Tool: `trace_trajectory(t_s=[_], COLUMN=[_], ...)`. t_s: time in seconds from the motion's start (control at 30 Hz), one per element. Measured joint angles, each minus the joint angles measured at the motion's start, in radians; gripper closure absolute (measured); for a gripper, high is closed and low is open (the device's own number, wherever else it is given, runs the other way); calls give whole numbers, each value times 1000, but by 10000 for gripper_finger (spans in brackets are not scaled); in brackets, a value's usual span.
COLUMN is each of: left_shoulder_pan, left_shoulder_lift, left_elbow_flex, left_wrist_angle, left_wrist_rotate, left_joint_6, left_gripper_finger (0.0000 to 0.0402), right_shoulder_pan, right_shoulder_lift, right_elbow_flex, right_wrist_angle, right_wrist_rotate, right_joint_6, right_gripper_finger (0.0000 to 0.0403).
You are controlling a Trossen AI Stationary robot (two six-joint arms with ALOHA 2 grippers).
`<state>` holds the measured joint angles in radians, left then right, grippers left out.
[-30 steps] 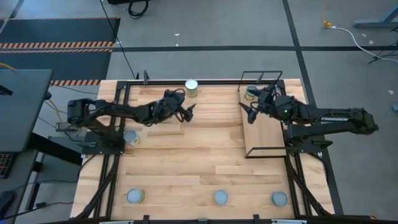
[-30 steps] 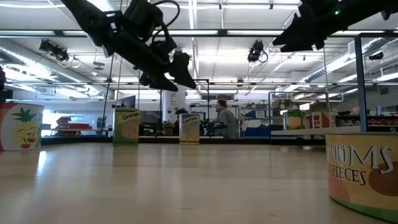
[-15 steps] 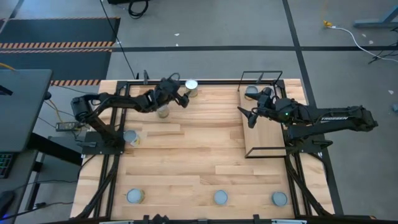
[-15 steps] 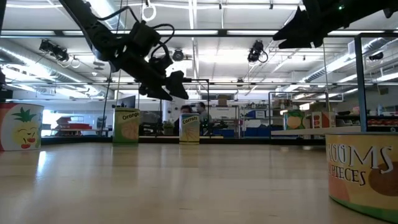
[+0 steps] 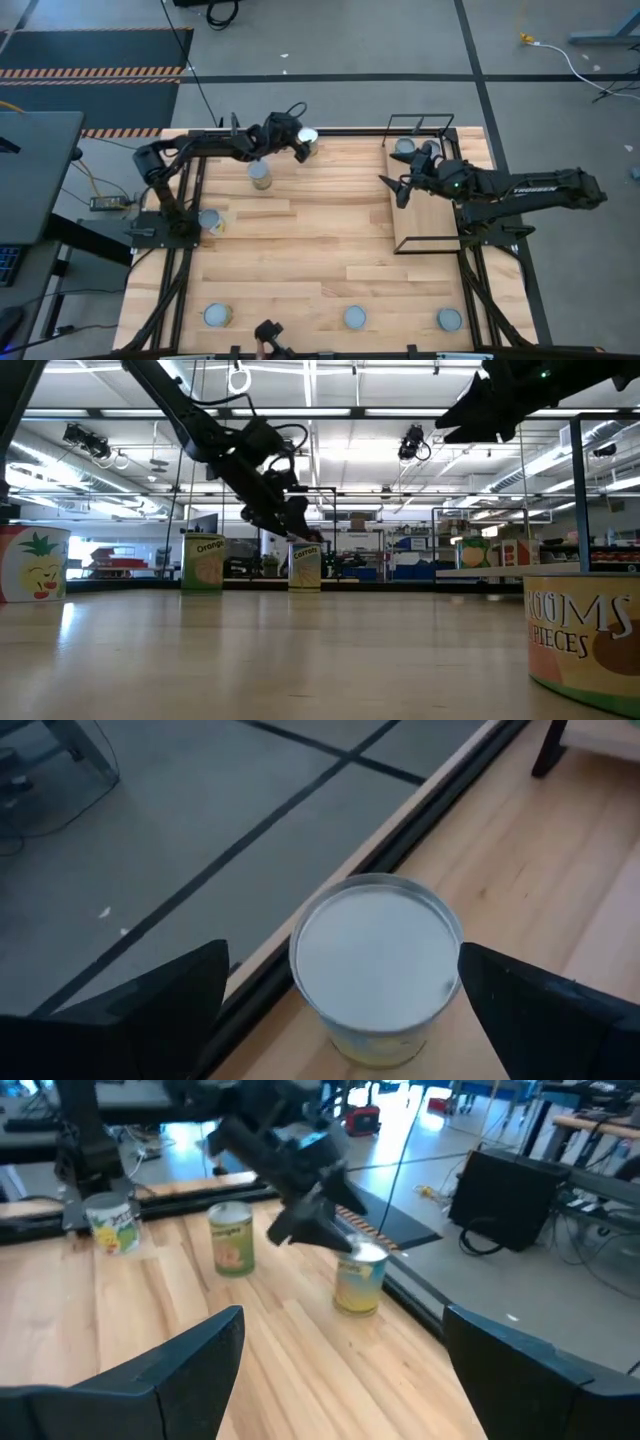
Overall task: Pick and place cans onto a shelf
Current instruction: Put the canned carrots on the shelf
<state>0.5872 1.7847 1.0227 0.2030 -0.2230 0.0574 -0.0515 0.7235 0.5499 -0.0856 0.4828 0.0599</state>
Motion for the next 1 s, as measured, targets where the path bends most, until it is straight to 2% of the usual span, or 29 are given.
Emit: trace_trajectory(t_s=[0.17, 0.47, 0.67, 0.83, 1.0], left_shoulder_pan=[1, -12, -22, -31, -27], left_shoulder_lift=[47, 52, 50, 54, 82], left_elbow_flex=[31, 27, 26, 26, 28], left_wrist_angle=[20, 54, 57, 56, 61], left_wrist_rotate=[10, 14, 79, 75, 21], left_joint_6=[-26, -46, -76, -77, -68], left_gripper_finger=[1, 1, 1, 1, 1], right_shoulder_pan=[6, 6, 6, 6, 6], right_shoulder_lift=[21, 38, 42, 43, 43], right_elbow_flex=[0, 0, 0, 0, 0], right_wrist_angle=[3, 7, 4, 4, 5], right_wrist_rotate=[-10, -11, -11, -11, -11], right_joint_6=[-1, -8, -8, -7, -3], right_gripper_finger=[55, 55, 55, 55, 55])
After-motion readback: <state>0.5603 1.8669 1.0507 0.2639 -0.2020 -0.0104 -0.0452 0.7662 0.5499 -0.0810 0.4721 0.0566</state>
